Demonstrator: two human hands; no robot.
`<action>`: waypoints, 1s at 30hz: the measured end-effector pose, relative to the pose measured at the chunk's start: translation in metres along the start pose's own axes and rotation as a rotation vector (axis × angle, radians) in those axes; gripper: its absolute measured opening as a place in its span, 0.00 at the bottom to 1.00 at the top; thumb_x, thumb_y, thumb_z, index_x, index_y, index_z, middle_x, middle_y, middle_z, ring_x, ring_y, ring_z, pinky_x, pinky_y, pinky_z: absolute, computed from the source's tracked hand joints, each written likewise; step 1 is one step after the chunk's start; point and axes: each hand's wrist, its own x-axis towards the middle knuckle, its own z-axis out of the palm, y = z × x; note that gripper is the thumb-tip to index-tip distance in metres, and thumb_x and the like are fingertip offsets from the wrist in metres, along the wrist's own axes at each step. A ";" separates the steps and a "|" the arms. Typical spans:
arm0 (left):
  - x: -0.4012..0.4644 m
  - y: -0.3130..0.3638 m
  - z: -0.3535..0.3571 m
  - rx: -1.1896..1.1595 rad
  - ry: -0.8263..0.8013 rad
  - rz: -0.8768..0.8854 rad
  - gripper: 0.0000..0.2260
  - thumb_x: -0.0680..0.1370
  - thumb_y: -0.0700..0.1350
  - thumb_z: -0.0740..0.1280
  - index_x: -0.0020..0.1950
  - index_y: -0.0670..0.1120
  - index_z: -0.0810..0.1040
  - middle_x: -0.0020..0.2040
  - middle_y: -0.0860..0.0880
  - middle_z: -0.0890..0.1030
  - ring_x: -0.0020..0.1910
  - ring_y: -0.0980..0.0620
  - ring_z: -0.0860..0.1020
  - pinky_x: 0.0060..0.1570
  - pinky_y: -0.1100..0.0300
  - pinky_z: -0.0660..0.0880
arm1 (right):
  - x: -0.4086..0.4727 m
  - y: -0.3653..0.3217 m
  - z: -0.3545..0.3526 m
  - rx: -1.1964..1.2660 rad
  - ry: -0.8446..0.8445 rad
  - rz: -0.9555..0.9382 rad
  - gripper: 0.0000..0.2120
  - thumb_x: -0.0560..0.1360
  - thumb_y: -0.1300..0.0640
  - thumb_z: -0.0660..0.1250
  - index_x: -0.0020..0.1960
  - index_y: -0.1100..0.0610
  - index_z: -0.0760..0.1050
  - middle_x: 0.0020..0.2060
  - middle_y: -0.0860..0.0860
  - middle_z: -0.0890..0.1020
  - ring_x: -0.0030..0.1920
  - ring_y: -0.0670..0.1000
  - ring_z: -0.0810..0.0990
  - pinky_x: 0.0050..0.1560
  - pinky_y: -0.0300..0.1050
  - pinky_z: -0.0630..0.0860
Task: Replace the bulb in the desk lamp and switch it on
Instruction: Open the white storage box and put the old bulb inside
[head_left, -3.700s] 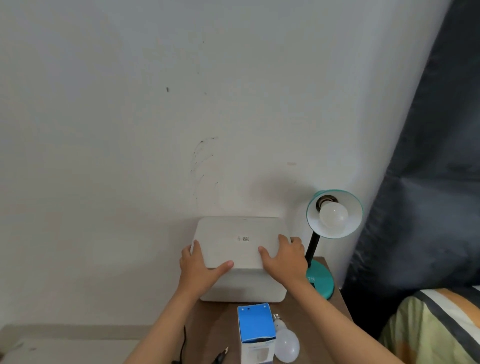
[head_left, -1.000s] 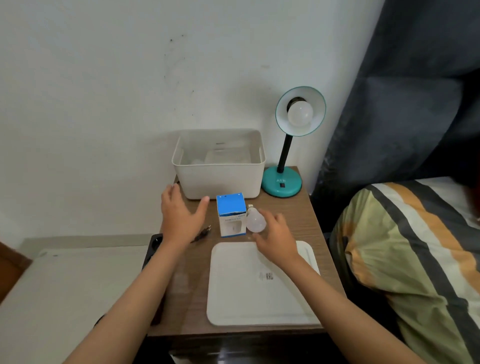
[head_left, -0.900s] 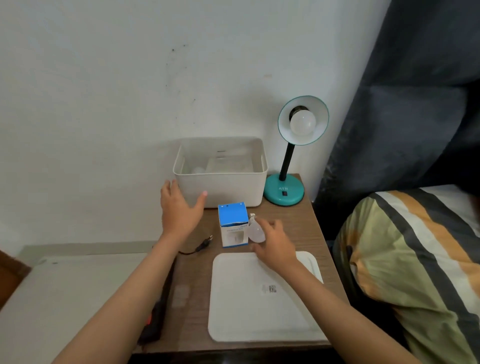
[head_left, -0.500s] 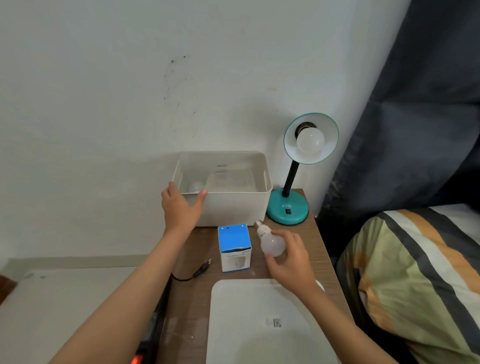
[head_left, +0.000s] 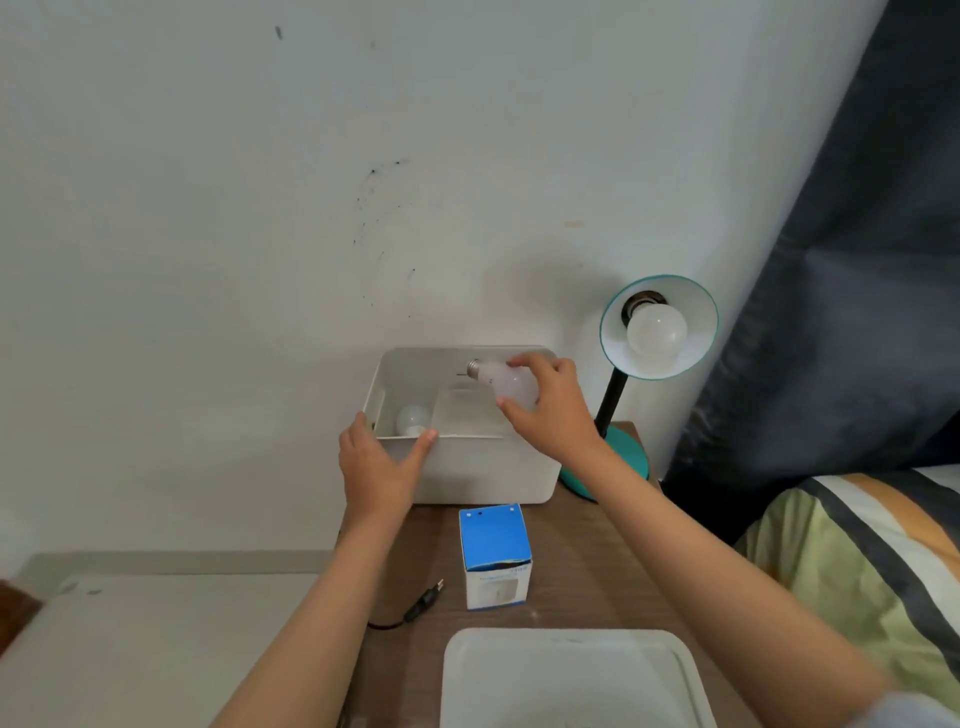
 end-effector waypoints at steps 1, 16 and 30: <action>0.000 0.000 0.000 0.001 0.007 0.005 0.42 0.69 0.57 0.73 0.74 0.40 0.57 0.71 0.41 0.65 0.71 0.44 0.62 0.68 0.52 0.62 | 0.012 0.003 0.006 -0.014 -0.021 0.027 0.21 0.70 0.56 0.70 0.61 0.51 0.71 0.57 0.56 0.69 0.47 0.49 0.71 0.47 0.37 0.68; -0.003 -0.003 0.006 0.001 0.049 0.021 0.41 0.69 0.58 0.72 0.73 0.40 0.58 0.69 0.42 0.67 0.70 0.43 0.64 0.67 0.52 0.65 | 0.064 0.033 0.042 -0.069 -0.069 0.251 0.26 0.70 0.59 0.69 0.66 0.58 0.65 0.61 0.58 0.75 0.59 0.58 0.74 0.51 0.43 0.68; -0.006 0.007 -0.010 0.073 -0.092 -0.044 0.42 0.71 0.58 0.71 0.74 0.39 0.56 0.72 0.39 0.64 0.72 0.40 0.62 0.69 0.47 0.63 | -0.037 -0.003 -0.011 0.129 -0.011 0.155 0.23 0.73 0.54 0.69 0.65 0.54 0.68 0.58 0.54 0.76 0.55 0.51 0.76 0.56 0.49 0.76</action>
